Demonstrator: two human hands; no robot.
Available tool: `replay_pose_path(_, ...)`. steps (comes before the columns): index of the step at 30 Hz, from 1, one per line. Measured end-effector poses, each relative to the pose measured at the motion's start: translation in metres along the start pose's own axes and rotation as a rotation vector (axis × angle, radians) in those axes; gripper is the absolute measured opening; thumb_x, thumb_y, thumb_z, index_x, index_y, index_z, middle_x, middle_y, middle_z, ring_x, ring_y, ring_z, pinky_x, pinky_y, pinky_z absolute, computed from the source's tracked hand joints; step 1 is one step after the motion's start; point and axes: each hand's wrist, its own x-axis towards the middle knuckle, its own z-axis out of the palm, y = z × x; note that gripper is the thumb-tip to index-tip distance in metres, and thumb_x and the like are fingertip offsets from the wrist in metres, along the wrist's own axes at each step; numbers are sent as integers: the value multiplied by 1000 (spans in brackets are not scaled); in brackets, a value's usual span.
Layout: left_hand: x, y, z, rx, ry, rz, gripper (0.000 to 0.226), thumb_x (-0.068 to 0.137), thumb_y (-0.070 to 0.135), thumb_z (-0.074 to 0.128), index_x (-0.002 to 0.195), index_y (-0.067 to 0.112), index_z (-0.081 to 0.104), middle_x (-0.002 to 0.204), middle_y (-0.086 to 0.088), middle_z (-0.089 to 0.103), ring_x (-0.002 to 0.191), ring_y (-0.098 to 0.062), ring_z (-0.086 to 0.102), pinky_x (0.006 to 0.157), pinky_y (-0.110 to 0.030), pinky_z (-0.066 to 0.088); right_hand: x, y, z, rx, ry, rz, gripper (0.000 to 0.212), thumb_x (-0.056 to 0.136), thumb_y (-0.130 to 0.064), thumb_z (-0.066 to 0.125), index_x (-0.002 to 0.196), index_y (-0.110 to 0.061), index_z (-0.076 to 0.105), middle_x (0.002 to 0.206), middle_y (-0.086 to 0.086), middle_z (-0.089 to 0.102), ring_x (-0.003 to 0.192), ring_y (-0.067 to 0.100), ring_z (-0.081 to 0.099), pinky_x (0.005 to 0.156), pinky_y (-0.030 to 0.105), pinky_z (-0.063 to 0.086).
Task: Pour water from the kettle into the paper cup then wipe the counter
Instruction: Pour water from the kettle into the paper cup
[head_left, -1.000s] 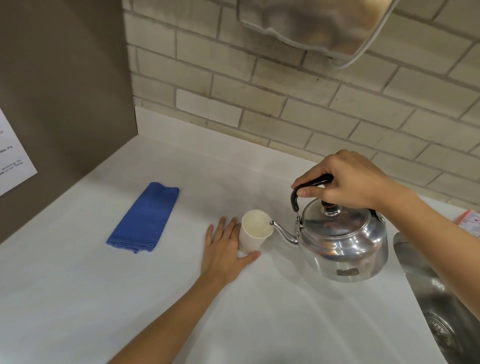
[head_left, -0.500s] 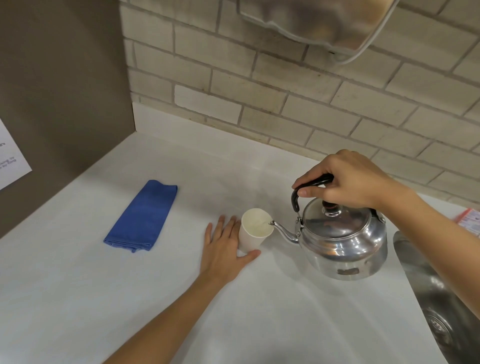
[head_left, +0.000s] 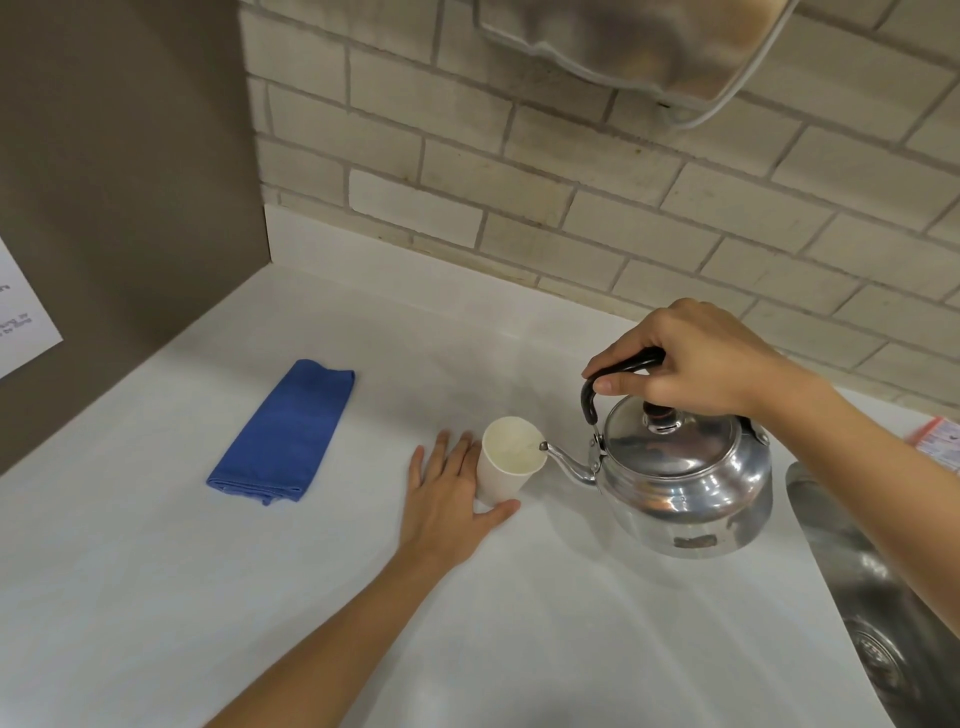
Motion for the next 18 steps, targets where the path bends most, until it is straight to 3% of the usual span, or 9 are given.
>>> replay_pose_path(18, 0, 0, 0, -31, -7, -3, 92, 80, 77, 42, 151, 20, 25, 162, 6, 24, 152, -18, 4, 123, -44, -2, 3, -7, -2, -11, -21, 20, 18, 79, -53, 71, 96, -52, 74, 90, -30, 72, 81, 3, 65, 73, 30, 54)
